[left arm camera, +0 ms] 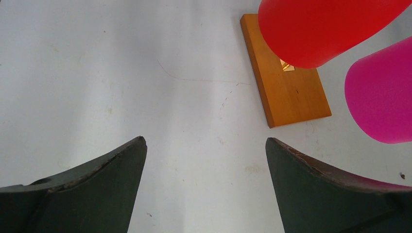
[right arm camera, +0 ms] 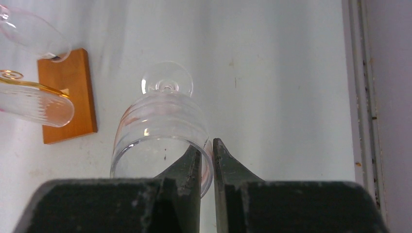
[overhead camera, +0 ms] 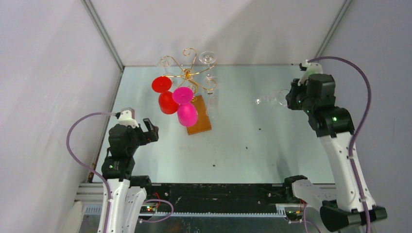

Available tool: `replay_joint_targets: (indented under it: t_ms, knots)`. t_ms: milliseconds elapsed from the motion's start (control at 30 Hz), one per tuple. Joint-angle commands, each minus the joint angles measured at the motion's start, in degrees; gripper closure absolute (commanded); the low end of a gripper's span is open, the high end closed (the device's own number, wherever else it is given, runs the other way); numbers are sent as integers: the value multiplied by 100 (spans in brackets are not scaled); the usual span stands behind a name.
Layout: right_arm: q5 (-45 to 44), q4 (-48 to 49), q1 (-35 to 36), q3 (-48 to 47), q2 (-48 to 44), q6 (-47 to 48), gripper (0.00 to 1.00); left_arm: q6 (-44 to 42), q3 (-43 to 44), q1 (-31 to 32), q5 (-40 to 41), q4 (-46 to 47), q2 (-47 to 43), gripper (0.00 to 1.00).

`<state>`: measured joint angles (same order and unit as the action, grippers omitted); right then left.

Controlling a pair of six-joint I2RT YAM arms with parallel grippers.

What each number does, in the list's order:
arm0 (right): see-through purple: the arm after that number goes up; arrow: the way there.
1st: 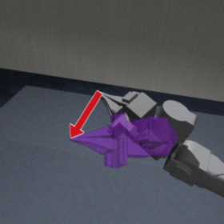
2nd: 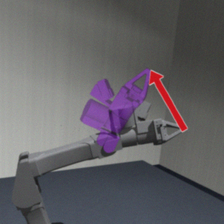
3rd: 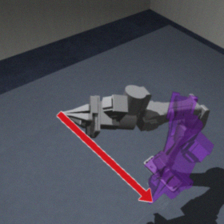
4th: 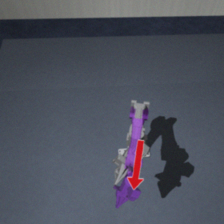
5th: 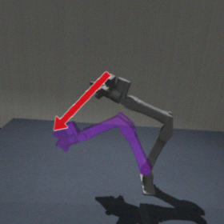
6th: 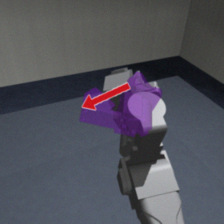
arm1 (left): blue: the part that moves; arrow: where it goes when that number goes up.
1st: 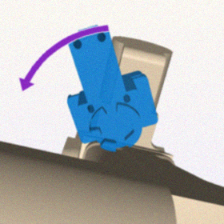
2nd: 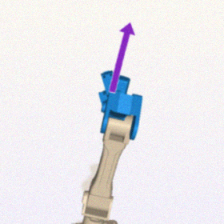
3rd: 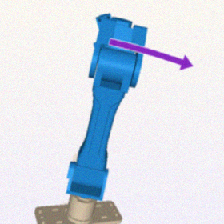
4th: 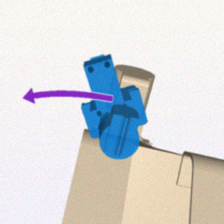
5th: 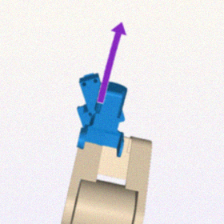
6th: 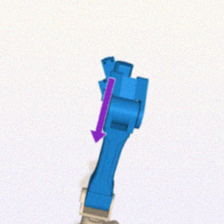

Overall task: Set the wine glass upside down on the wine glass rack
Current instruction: Turn the wine glass upside down at the wine rack.

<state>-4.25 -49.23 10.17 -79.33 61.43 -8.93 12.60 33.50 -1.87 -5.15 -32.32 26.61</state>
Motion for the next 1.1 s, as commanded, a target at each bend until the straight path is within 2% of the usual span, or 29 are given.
replay_joint_targets:
  t_ms: [0,233,433,533,800,967,1067]
  knots:
    - [-3,703,28,158,-529,-158,100,-36,142,29,28,31,-103,0]
    - [68,627,20,282,-936,-348,100,387,658,29,726,-366,-181,0]
    - [179,837,1,608,-1330,-622,100,596,1687,29,562,-1235,219,0]
    - [274,872,-5,823,-1519,-698,100,783,1842,29,69,-1577,290,0]
    - [622,979,-19,1158,-2020,-778,100,1659,1992,29,-424,-2113,150,0]
    - [889,1459,-17,1520,-2514,-958,100,2491,1777,37,-1385,-1892,-119,0]
    - [971,1652,-22,1631,-2689,-954,100,2888,1610,37,-1677,-1738,-450,0]
